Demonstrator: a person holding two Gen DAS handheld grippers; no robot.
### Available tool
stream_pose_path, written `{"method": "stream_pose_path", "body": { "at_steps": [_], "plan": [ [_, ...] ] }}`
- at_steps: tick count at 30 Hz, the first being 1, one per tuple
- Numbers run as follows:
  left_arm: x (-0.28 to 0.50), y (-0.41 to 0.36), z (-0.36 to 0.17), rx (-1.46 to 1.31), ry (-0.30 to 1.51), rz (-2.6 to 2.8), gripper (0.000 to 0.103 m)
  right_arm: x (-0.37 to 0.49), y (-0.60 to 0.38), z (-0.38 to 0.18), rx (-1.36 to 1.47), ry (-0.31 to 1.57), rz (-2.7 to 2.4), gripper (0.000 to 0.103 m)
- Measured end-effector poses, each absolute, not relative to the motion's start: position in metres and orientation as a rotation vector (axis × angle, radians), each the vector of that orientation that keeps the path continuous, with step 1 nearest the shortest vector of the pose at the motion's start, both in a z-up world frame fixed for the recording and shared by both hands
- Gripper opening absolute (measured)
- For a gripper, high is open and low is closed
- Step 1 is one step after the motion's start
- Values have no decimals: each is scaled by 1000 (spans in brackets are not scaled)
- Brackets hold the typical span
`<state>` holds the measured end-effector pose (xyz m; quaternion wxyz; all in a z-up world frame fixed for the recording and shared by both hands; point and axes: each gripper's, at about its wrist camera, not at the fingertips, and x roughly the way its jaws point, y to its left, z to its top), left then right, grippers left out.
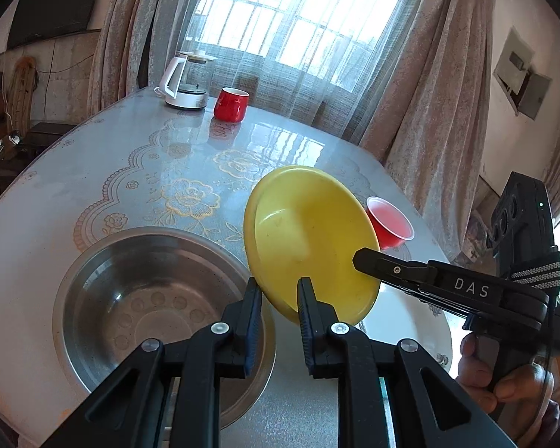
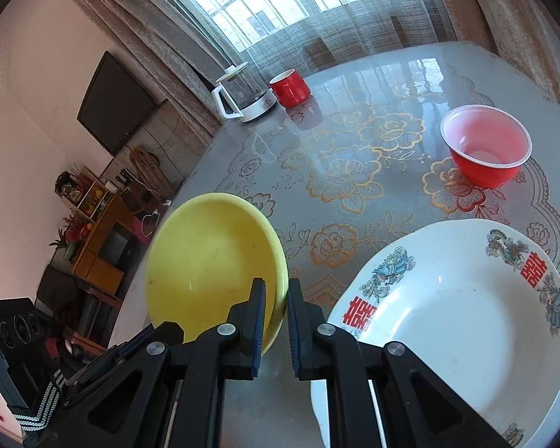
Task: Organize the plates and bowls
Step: 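Lift the yellow bowl and carry it over the steel bowl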
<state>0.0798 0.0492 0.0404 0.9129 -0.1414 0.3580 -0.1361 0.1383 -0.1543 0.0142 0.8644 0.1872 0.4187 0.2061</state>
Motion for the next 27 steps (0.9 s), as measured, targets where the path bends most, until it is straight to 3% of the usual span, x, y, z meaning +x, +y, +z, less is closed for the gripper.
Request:
{"method": "stream_pose_path", "body": {
  "at_steps": [13, 27],
  "plan": [
    [45, 109, 47, -386, 683, -212, 19, 128, -96, 21, 325, 886, 549, 11],
    [40, 146, 3, -468, 769, -125, 19, 132, -50, -17, 257, 1003, 579, 12]
  ]
}}
